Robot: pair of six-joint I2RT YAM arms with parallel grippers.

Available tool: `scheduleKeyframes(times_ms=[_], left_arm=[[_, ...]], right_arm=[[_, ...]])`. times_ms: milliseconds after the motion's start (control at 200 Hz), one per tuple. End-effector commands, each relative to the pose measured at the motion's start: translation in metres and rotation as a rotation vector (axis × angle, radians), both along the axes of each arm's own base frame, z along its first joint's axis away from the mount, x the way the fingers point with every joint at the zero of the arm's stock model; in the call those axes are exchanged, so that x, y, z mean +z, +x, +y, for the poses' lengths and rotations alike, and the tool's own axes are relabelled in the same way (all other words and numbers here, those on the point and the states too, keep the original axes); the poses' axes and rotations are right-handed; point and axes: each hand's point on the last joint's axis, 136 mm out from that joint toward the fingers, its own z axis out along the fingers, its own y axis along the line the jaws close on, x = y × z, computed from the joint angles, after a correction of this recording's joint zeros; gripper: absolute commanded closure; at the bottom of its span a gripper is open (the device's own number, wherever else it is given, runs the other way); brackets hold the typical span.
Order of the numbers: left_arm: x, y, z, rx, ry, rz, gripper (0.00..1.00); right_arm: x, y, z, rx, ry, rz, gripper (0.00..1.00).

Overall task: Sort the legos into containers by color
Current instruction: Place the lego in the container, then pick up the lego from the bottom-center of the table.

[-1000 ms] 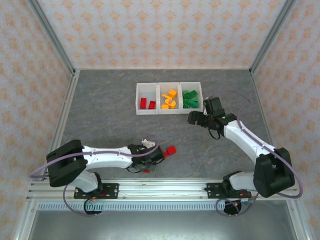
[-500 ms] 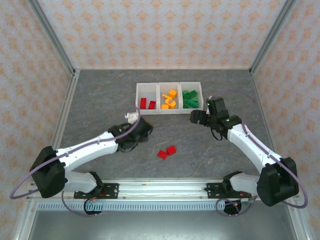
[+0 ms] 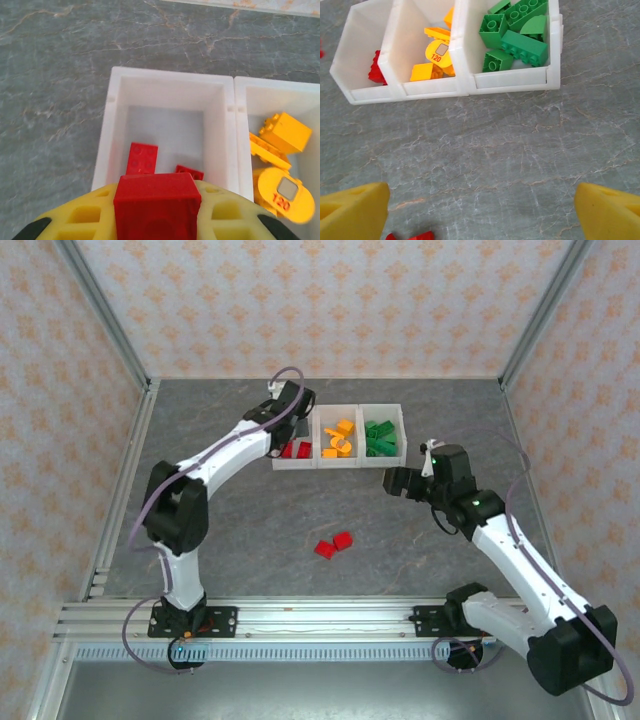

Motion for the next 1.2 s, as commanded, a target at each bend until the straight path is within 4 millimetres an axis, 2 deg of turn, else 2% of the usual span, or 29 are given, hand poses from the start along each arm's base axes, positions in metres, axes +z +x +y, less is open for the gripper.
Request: scheduleKeyframes(times_ms=[0,120,220,255,320,410,556,671,691,701,721,876,961,1096,1196], left_arm=[[-0.002,0.026,-0.003,-0.014,0.020,-0.024,0.74],[-0.018,0.047,-0.007,-0.013,0.005,-0.013,0.74],[-0.022,0.060,-0.009,-0.014,-0.006,-0.026,0.68],[-0.021,0.064,-0.011,-0.018,-0.013,-0.034,0.62],[-0.014,0.070,-0.014,-0.029,-0.027,-0.053,0.45],[0.003,0.073,-0.020,-0.051,-0.062,-0.084,0.03],[0.036,0.064,-0.023,-0.086,-0.111,-0.134,0.01],[0.055,0.041,-0.017,-0.099,-0.136,-0.170,0.01],[0.050,0.035,-0.016,-0.096,-0.139,-0.161,0.01],[0.058,0.031,-0.014,-0.095,-0.148,-0.177,0.01],[0.063,0.025,-0.011,-0.092,-0.161,-0.189,0.01],[0.048,-0.034,0.002,-0.097,-0.264,-0.195,0.01],[0.031,-0.072,0.006,-0.108,-0.332,-0.199,0.01],[0.010,-0.125,-0.005,-0.175,-0.420,-0.179,0.01],[-0.006,-0.159,-0.017,-0.234,-0.397,-0.134,0.01]], right_arm=[[-0.004,-0.013,0.003,0.029,0.018,0.021,0.06],[0.002,-0.017,0.001,0.020,0.029,-0.011,0.06],[0.008,-0.019,-0.001,0.015,0.040,-0.043,0.06],[0.010,-0.020,-0.001,0.016,0.044,-0.051,0.06],[0.011,-0.022,-0.001,0.018,0.048,-0.053,0.06],[0.008,-0.024,-0.001,0.020,0.048,-0.046,0.06],[0.006,-0.025,-0.001,0.024,0.052,-0.052,0.06],[0.007,-0.024,-0.006,-0.008,0.045,-0.055,0.03],[0.006,-0.024,-0.008,-0.016,0.040,-0.054,0.03],[0.005,-0.024,-0.008,-0.018,0.039,-0.052,0.03],[0.004,-0.024,-0.008,-0.018,0.038,-0.047,0.03],[-0.012,-0.025,-0.008,-0.030,0.015,0.049,0.02],[-0.016,-0.026,-0.005,-0.050,0.036,0.093,0.02],[-0.029,-0.038,0.023,-0.030,0.146,0.141,0.03],[-0.046,-0.051,0.049,-0.002,0.117,0.182,0.03]])
